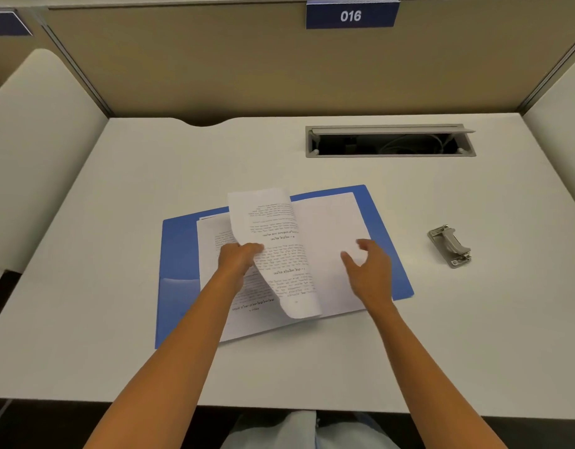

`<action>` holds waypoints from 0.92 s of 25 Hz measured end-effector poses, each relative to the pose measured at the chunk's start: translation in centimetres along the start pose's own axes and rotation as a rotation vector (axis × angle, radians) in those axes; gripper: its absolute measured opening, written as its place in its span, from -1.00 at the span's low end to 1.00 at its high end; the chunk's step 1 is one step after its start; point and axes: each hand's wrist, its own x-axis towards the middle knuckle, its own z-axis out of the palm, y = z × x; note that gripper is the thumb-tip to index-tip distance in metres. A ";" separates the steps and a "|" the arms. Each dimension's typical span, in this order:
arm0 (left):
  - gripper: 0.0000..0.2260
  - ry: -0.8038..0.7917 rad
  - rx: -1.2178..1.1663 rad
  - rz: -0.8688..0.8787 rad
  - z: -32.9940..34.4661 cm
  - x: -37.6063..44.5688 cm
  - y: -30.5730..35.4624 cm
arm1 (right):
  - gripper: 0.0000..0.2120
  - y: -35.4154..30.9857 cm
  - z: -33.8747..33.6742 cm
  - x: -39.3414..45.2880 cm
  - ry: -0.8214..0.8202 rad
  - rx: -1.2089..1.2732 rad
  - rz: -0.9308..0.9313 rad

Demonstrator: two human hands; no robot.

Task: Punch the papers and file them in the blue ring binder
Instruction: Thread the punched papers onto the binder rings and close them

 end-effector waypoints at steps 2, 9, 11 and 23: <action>-0.69 0.015 -0.002 -0.055 -1.5 0.7 -0.1 | -0.27 2.2 -0.3 1.0 -0.041 -0.214 0.140; -0.62 0.089 0.086 -0.152 -5.4 2.5 -0.5 | -0.06 4.2 -0.4 1.1 -0.057 -0.427 0.190; -0.67 0.120 0.120 -0.173 -6.1 3.0 -0.7 | -0.06 4.3 -0.4 1.2 -0.040 -0.446 0.208; -0.43 0.284 0.137 -0.197 -7.4 4.2 -2.5 | -0.21 2.4 -0.4 1.4 -0.065 -0.366 0.328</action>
